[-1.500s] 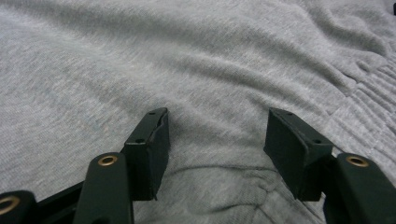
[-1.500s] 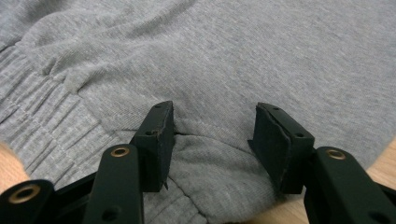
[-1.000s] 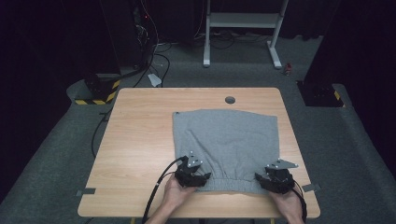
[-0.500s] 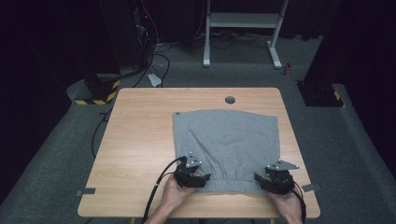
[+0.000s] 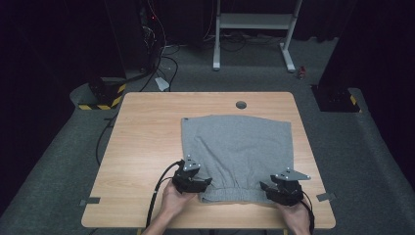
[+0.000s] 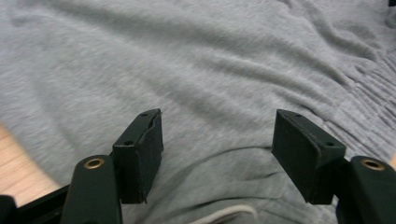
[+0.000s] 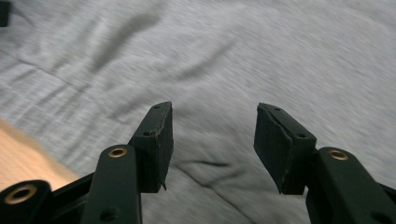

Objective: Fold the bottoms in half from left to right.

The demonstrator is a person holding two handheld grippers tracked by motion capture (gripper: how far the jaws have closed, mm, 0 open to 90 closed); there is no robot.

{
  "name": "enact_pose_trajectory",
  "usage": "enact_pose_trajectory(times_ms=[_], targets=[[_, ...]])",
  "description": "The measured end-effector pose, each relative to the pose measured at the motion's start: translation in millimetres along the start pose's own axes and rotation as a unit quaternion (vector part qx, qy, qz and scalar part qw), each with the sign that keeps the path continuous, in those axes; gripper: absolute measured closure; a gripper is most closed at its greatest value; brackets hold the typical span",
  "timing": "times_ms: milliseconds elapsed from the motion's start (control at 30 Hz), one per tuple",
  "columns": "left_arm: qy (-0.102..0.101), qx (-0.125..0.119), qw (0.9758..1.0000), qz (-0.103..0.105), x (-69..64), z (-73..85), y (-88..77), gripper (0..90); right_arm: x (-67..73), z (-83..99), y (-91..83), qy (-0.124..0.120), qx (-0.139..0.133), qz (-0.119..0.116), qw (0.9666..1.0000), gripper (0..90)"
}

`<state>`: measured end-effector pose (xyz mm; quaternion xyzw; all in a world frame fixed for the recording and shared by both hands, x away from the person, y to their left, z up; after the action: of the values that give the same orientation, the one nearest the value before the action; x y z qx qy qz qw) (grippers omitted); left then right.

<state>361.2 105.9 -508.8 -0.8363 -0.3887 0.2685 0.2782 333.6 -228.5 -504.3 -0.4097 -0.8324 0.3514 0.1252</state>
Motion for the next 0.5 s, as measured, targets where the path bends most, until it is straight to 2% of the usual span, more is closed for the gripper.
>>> enact_pose_trajectory(times_ms=[233,500], targets=[[-0.010,-0.005,0.9998,-0.014,12.5,-3.9,-6.4,35.7,22.5,-15.5,6.6,-0.019,-0.024,-0.031,0.9991,46.9],[-0.041,-0.012,0.9988,-0.025,34.2,-9.0,-12.8,36.8,50.6,-29.5,22.0,-0.037,-0.032,-0.070,0.9964,46.9]])
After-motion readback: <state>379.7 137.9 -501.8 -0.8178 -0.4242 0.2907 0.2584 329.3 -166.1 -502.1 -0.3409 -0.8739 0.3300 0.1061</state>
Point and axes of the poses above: each handheld gripper's, and its own axes: y roughly forward along the jaws, z roughly out of its underside, x roughly to its left, the point moved 1 cm from there along y, roughly forward along the jaws, and after that the axes turned 9 degrees about -y, right-handed, at the moved point
